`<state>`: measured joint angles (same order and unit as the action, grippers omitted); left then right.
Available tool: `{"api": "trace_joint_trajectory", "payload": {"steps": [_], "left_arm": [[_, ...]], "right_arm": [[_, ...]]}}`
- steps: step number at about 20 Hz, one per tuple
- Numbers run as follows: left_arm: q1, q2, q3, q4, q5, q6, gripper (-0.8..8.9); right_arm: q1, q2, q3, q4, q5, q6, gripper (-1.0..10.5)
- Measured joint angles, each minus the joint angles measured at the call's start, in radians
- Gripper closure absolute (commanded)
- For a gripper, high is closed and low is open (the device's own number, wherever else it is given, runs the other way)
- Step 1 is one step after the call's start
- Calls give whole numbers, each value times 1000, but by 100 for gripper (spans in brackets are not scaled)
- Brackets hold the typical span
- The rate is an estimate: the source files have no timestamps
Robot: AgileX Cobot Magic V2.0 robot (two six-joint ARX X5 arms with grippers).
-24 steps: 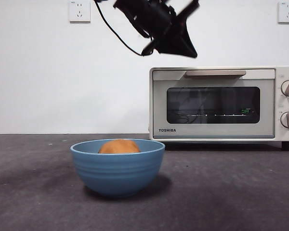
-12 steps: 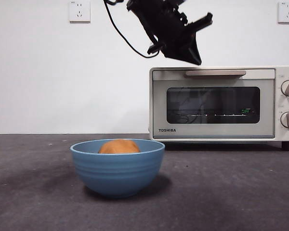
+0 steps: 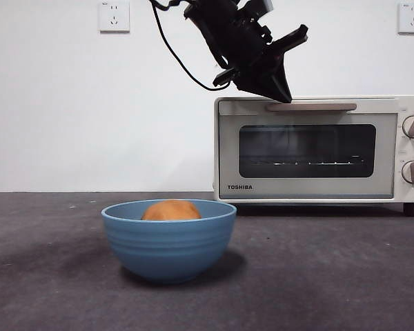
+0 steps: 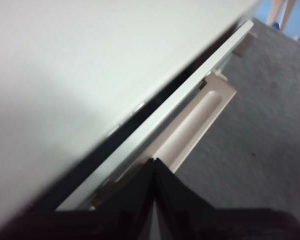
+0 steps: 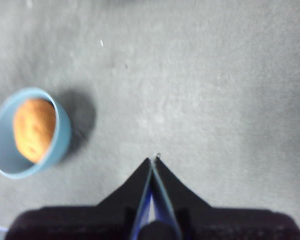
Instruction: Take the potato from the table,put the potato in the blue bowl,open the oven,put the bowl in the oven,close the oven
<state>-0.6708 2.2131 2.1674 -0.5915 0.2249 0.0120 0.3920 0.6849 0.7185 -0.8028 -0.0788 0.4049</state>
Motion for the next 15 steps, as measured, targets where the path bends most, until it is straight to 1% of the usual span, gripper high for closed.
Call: {"api": "trace_joint_trajectory", "payload": {"steps": [3, 5, 7, 9, 10, 12, 13, 15], "left_arm": [[-19, -9, 2, -80, 3, -13, 819], [-42, -9, 2, -115, -12, -14, 819], [-67, -9, -1, -151, -30, -17, 819], [-87, -5, -8, -173, -41, -23, 819], [-104, -1, -8, -177, -69, -24, 819], [-135, 3, -10, -177, -133, -24, 819], [-145, 5, -17, -174, -143, -24, 819], [-165, 5, -47, -164, -164, -24, 819]], "right_arm": [[0, -35, 13, -14, 1, 42, 945], [0, -58, 72, -103, 38, 51, 945], [0, -68, 184, -241, 129, 40, 945], [0, -69, 317, -394, 262, 21, 944], [0, -69, 388, -465, 344, 17, 944], [0, -71, 505, -551, 454, 13, 944], [0, -74, 546, -551, 480, 5, 944], [0, -74, 624, -551, 500, -9, 944]]}}
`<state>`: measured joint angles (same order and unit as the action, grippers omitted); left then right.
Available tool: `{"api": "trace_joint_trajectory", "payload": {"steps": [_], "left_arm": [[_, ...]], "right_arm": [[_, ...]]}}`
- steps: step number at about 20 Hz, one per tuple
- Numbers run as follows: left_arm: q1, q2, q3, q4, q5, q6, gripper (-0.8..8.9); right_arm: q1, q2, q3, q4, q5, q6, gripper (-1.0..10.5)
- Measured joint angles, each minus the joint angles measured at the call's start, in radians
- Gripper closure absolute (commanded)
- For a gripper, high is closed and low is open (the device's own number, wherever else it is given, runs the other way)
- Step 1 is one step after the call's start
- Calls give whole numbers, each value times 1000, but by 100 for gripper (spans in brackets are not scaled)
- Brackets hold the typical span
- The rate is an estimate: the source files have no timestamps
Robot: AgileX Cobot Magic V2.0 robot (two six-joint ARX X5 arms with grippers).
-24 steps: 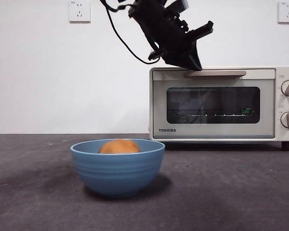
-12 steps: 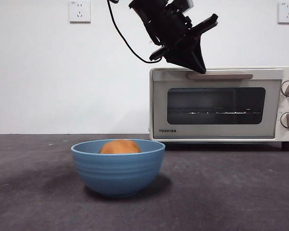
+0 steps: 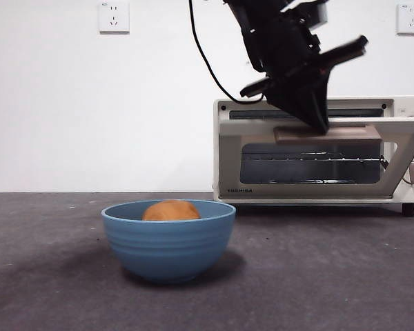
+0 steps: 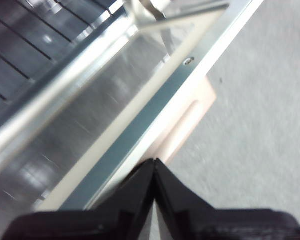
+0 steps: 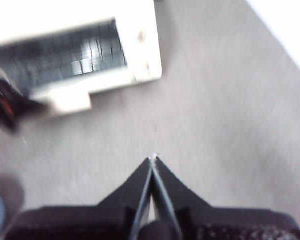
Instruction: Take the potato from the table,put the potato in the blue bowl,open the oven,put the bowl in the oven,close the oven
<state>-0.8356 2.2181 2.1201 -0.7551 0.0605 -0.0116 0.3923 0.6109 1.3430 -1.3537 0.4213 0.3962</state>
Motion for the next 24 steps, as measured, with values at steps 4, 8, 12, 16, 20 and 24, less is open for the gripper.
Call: {"api": "trace_joint_trajectory", "payload": {"steps": [4, 8, 12, 16, 20, 24], "left_arm": [[-43, 14, -127, 23, -23, -7, 819], [-61, 33, -182, 50, -58, -16, 819], [-65, 33, -175, 55, -68, -6, 819], [-87, 33, -175, 0, -57, 25, 819], [-105, 24, -175, -39, -24, 48, 819], [-108, -42, -176, -56, 37, 54, 819]], "right_arm": [[0, 0, 65, 0, 2, -6, 940], [0, 0, 66, 0, 1, -23, 939], [0, 0, 66, 0, 10, -27, 936], [0, 0, 66, 0, 16, -31, 936], [0, 0, 66, 0, 16, -31, 936], [0, 0, 66, 0, 16, -45, 936]]}}
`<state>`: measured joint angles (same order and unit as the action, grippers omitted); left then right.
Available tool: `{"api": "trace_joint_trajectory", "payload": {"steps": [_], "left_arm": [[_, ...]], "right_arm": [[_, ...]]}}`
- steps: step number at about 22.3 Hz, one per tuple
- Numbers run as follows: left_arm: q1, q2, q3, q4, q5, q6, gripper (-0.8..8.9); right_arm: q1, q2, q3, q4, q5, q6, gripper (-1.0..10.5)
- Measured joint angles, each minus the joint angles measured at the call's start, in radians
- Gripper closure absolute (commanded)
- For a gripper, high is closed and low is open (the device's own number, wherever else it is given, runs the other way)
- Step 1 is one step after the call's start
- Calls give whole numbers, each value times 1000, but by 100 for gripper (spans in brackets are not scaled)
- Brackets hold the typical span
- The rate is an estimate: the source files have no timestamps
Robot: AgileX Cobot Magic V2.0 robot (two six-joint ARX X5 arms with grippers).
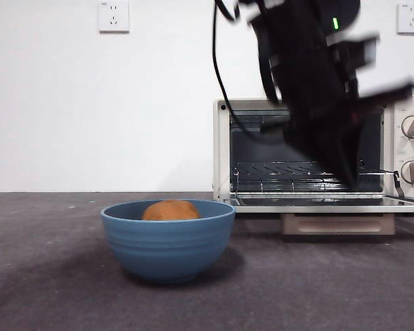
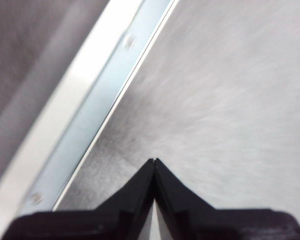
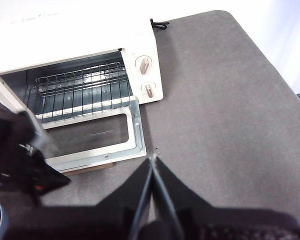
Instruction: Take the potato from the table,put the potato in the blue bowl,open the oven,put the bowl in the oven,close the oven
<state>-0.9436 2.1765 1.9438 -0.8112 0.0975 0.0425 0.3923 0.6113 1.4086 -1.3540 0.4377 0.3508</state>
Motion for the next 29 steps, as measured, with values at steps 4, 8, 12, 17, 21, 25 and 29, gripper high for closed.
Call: {"api": "trace_joint_trajectory", "payload": {"steps": [4, 8, 12, 17, 21, 25, 29], "left_arm": [[0, -124, 0, -43, 6, 11, 819], [-2, -256, 0, -109, 6, 50, 819], [-3, -387, 0, -185, 6, 79, 819], [-7, -568, 0, -263, 4, 95, 819], [-8, -700, 0, -337, 2, 105, 819], [-8, -791, 0, -433, -18, 107, 819], [-8, -859, -13, -515, -55, 106, 819]], "right_arm": [[0, 0, 0, 0, 0, -7, 936], [0, 2, 0, 0, -18, -8, 937], [0, 6, 0, 0, -96, -8, 942], [0, 38, 0, 32, -237, -8, 942], [0, 93, 0, 109, -354, -8, 942], [0, 179, 0, 167, -441, -8, 941], [1, 291, 0, 182, -523, -9, 940]]}}
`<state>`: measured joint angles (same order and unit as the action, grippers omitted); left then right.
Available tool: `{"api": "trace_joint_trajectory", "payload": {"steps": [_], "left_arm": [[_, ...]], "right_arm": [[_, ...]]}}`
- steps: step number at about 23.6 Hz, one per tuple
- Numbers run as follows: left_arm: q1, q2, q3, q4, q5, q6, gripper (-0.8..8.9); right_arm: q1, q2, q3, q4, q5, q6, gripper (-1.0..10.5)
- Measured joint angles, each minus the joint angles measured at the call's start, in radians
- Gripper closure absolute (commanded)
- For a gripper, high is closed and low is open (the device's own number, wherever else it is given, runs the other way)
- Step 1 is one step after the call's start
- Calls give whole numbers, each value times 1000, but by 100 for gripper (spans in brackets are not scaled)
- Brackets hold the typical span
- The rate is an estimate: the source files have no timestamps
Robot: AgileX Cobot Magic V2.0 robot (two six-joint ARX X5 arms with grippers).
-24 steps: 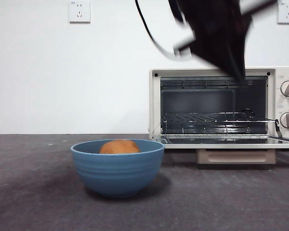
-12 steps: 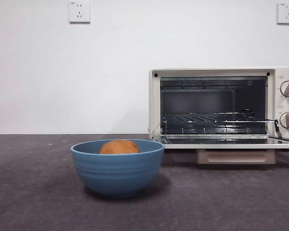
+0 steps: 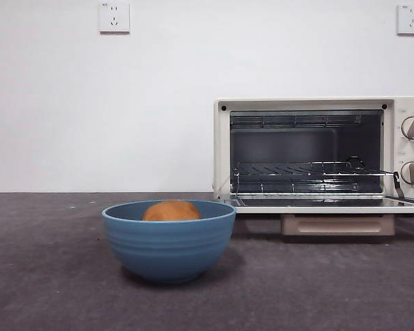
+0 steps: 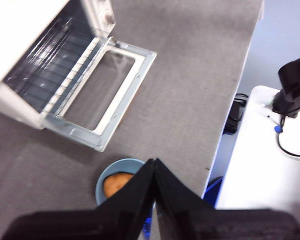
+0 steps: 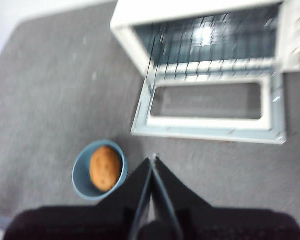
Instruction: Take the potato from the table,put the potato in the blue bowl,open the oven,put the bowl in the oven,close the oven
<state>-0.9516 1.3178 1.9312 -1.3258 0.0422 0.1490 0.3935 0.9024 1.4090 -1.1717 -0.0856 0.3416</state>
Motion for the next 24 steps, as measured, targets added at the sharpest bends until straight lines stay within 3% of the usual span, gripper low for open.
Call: {"api": "trace_joint_trajectory", "payload": {"steps": [5, 10, 13, 15, 19, 24], "left_arm": [[0, -95, -78, 3, -1, -18, 819], [0, -239, -285, 3, 2, -53, 819], [0, -343, -492, 3, -32, -61, 819], [0, -415, -607, 2, -50, -64, 819], [0, -587, -746, 2, -55, -64, 819], [0, -774, -771, 2, -97, -73, 819]], "right_arm": [[64, 155, 0, 2, -16, -14, 936], [214, 319, 0, 105, -15, -5, 935], [324, 453, 0, 198, 23, 49, 719], [365, 550, 0, 208, 34, 79, 685], [391, 747, 0, 208, 36, 116, 689], [391, 904, 0, 209, 51, 119, 692]]}}
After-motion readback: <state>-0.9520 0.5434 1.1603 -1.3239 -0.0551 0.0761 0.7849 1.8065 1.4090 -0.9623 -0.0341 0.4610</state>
